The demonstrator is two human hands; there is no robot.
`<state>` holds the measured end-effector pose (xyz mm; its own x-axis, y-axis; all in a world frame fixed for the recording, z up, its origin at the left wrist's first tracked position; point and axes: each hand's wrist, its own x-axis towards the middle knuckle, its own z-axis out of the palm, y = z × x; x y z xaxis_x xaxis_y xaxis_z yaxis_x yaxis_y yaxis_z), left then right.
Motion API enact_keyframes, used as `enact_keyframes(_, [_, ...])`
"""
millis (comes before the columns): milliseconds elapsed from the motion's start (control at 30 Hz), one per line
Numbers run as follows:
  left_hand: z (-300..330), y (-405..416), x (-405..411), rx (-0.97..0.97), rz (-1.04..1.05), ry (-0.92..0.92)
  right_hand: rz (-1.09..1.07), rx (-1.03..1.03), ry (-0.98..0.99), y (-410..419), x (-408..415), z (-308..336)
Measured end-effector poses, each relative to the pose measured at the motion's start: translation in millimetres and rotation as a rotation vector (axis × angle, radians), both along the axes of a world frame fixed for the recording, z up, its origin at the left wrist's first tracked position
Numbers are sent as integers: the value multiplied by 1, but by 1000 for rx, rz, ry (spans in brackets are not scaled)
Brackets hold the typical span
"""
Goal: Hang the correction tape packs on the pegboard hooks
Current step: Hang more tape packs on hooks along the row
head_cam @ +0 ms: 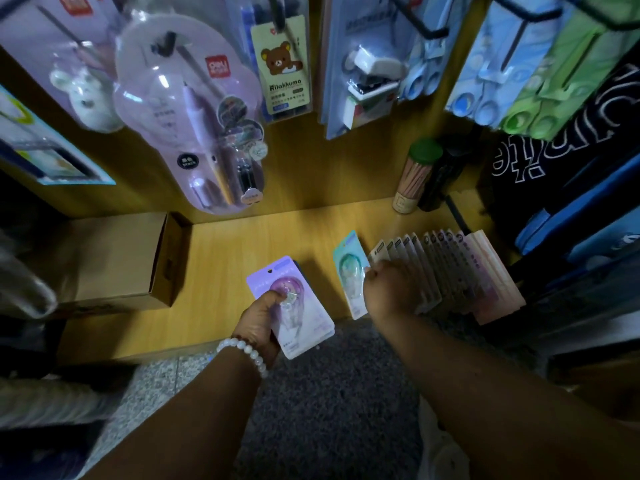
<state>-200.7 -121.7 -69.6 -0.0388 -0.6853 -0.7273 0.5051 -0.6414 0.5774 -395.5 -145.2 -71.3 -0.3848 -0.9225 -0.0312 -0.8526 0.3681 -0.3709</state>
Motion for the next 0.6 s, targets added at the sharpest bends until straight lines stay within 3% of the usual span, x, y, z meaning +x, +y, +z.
enact_keyframes(200, [20, 4, 7, -18, 46, -99, -31, -117, -352, 11, 14, 43])
enact_keyframes(600, [83, 38, 13, -114, 43, -146, -21, -181, -615, 41, 31, 123])
